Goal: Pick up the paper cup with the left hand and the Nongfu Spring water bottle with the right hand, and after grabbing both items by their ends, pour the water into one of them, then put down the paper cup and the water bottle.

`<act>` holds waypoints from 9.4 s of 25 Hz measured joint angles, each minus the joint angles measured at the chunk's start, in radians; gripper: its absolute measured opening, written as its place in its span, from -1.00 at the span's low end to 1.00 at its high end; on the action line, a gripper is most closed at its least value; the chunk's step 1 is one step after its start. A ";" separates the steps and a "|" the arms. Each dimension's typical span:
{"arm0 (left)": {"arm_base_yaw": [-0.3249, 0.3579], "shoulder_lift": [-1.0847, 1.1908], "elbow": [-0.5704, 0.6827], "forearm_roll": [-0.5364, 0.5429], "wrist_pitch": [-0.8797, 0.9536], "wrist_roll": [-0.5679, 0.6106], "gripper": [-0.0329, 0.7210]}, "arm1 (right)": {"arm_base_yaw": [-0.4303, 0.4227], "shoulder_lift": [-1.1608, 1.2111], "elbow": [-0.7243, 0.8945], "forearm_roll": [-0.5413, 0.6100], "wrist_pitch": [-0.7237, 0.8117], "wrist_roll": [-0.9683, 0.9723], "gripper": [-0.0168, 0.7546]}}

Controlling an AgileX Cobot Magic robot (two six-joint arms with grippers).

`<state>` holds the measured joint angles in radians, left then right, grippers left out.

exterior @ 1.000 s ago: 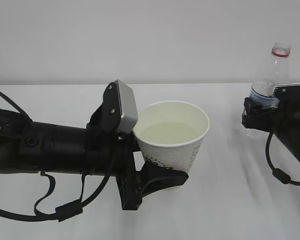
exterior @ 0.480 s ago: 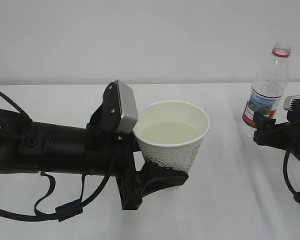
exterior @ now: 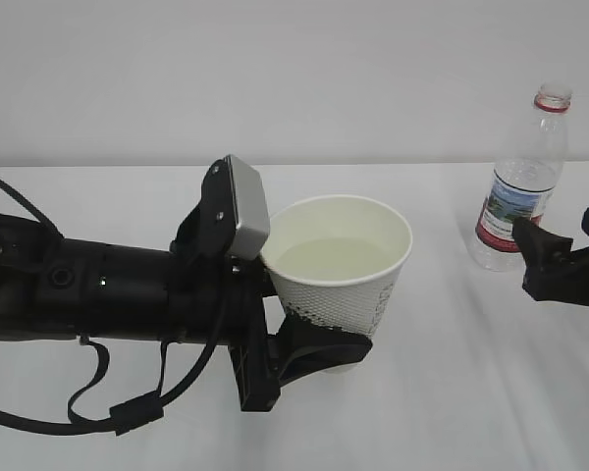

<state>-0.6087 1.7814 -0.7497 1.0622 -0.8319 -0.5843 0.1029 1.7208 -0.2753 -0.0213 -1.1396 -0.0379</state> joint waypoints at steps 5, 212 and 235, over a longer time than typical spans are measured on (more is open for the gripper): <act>0.000 0.000 0.000 -0.001 -0.002 0.000 0.42 | 0.000 -0.104 0.052 -0.004 0.000 0.000 0.58; 0.459 0.073 0.050 -1.120 0.410 0.508 0.91 | 0.000 -0.195 0.103 0.004 -0.004 0.026 0.57; 0.459 -0.134 0.050 -1.161 0.801 0.508 0.92 | 0.000 -0.195 0.103 0.004 -0.004 0.026 0.57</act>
<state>-0.1496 1.6470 -0.6996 -0.0992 -0.0309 -0.0761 0.1029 1.5261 -0.1719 -0.0178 -1.1436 -0.0123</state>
